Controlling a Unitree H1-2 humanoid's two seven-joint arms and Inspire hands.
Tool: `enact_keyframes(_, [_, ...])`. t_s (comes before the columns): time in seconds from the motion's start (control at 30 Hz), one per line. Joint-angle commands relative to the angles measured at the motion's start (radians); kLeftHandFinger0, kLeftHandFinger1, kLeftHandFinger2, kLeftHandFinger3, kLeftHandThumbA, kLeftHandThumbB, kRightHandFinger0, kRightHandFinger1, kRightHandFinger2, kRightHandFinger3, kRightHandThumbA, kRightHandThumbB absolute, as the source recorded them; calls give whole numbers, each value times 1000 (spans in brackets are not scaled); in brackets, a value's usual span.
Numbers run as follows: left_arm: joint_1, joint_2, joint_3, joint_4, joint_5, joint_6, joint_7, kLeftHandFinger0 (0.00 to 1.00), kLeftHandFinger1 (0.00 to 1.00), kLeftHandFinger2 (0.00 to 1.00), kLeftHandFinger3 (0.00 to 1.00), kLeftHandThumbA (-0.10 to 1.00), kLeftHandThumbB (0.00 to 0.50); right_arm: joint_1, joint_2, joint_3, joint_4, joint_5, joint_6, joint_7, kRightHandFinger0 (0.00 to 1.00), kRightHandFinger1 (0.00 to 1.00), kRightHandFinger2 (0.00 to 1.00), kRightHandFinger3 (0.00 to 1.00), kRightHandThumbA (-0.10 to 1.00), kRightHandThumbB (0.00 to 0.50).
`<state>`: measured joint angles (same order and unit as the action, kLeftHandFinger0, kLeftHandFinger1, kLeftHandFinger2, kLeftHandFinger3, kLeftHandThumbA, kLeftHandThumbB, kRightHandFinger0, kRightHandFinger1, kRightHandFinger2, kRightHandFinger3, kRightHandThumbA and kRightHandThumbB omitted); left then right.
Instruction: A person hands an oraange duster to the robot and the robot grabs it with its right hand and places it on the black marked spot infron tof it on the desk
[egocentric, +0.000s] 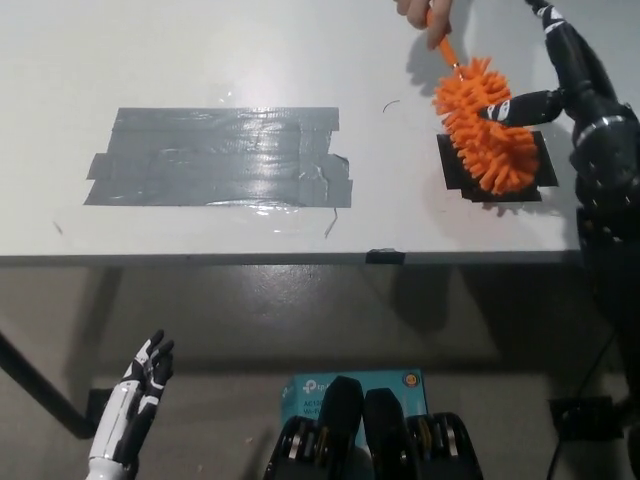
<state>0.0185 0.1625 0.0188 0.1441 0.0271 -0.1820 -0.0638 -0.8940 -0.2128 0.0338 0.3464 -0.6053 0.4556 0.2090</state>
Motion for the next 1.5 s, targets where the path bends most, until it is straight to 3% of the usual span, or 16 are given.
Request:
enact_keyframes(0.0, [-15,21,7,-22,-10,-35,-13,1000,1000,1000,1000,895,213,-143,1,9,171,-5,14,0,1000,1000,1000,1000,1000,411])
enact_keyframes(0.53, [-14,23,4,-37,-2,-27,-10,1000,1000,1000,1000,899,215,-272,18,26,586,134,-40,-16,1000,1000,1000,1000,951,436])
enact_keyframes(0.6, [-13,23,2,-36,1,-33,-11,1000,1000,1000,1000,900,208,-274,13,54,600,125,-22,2,1000,1000,1000,1000,765,478])
enact_keyframes(0.63, [-11,24,2,-39,3,-32,-10,1000,1000,1000,1000,901,208,-275,13,61,604,123,-3,-2,846,1000,1000,1000,746,485])
enact_keyframes(0.67, [-9,24,2,-39,5,-33,-9,1000,1000,1000,1000,901,207,-279,13,76,617,103,10,2,611,930,1000,1000,630,465])
enact_keyframes(0.7, [-9,25,2,-39,5,-34,-8,1000,1000,1000,1000,900,208,-281,10,101,628,80,13,10,265,487,937,1000,395,318])
enact_keyframes(0.77, [-6,26,3,-44,6,-33,-8,1000,1000,1000,1000,897,210,-255,-5,182,603,23,9,-22,594,674,746,970,-55,233])
enact_keyframes(0.9, [-5,26,7,-51,-1,-17,-9,1000,1000,1000,1000,892,217,-229,-22,218,577,22,-26,-129,637,722,754,964,-100,148])
enact_keyframes(0.93, [-1,25,5,-54,3,-15,-9,1000,1000,1000,1000,893,217,-223,-30,217,559,26,-33,-148,438,583,649,784,-100,173])
enact_keyframes(1.0, [1,24,3,-54,8,-15,-7,1000,1000,1000,1000,897,217,-211,-35,213,527,29,-37,-169,457,604,650,645,-100,185])
enact_keyframes(1.03, [1,23,3,-51,8,-17,-7,1000,1000,1000,1000,897,215,-191,-38,194,478,49,-54,-181,258,390,478,513,-100,186])
enact_keyframes(1.17, [0,21,3,-45,8,-20,-6,1000,1000,1000,1000,895,203,-132,-45,160,290,71,-42,-183,2,22,150,287,-100,185])
enact_keyframes(1.2, [0,21,3,-44,8,-21,-5,1000,1000,1000,1000,896,204,-125,-45,159,260,70,-36,-179,0,10,149,341,-100,179])
enact_keyframes(1.23, [2,20,4,-43,7,-21,-6,1000,1000,1000,1000,894,203,-107,-46,158,171,60,-6,-165,0,4,167,613,-100,188])
enact_keyframes(1.3, [5,18,4,-45,7,-17,-4,1000,1000,1000,1000,892,201,-90,-38,132,64,23,14,-143,121,288,515,450,-100,191])
enact_keyframes(1.47, [5,20,5,-43,16,-20,1,1000,1000,1000,1000,885,189,-56,-13,58,-129,13,14,-119,52,535,951,854,-100,174])
